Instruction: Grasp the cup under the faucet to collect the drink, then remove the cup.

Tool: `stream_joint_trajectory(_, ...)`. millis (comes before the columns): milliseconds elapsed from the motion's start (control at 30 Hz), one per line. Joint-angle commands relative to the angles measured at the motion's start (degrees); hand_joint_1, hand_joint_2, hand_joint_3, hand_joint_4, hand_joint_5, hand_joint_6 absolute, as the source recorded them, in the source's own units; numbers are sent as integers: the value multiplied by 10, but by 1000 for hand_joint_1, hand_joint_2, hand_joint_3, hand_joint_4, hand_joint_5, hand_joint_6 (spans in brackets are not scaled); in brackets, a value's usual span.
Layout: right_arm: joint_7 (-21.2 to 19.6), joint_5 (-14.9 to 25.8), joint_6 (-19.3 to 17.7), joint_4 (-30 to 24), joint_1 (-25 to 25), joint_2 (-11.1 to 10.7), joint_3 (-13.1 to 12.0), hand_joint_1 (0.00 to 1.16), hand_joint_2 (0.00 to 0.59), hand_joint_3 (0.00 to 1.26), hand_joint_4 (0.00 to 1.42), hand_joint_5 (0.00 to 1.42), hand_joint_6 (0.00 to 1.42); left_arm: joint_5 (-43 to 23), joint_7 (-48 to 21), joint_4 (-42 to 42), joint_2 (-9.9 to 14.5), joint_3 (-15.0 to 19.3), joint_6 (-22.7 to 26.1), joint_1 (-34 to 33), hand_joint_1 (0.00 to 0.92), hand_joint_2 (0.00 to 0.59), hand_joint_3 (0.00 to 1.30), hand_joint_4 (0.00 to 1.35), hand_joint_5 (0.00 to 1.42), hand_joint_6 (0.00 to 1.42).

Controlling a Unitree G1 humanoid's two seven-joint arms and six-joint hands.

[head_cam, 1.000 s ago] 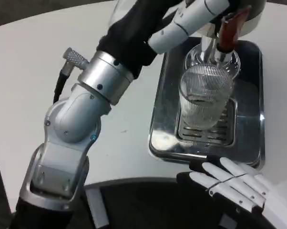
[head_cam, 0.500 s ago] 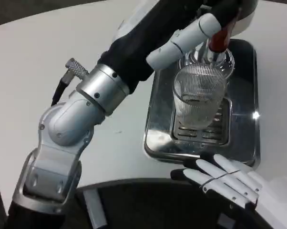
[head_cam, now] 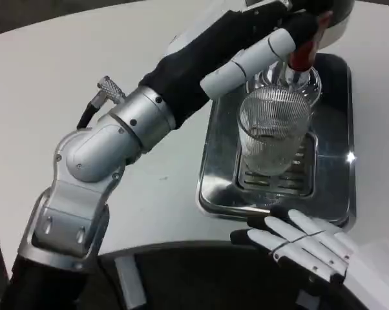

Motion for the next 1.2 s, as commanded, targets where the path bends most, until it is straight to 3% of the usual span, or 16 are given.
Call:
stream_joint_trajectory(33,-2,-1,3,-3,4,-1,3,461,404,165,86,37,79,-5,-23,18,9,-12,-11,-8,0,109,207,122,227,261)
stream_joint_trajectory(867,1,-2,34,-1,-10,-3,15,461,404,165,86,37,76,50,-70,52,60,-62,-96,-43,0,106,116,2,103,169)
stream_joint_trajectory(1200,2,-8,51,-1,-16,-3,31,461,404,165,87,37,67,78,-86,64,77,-80,-130,-59,0,106,89,0,60,148)
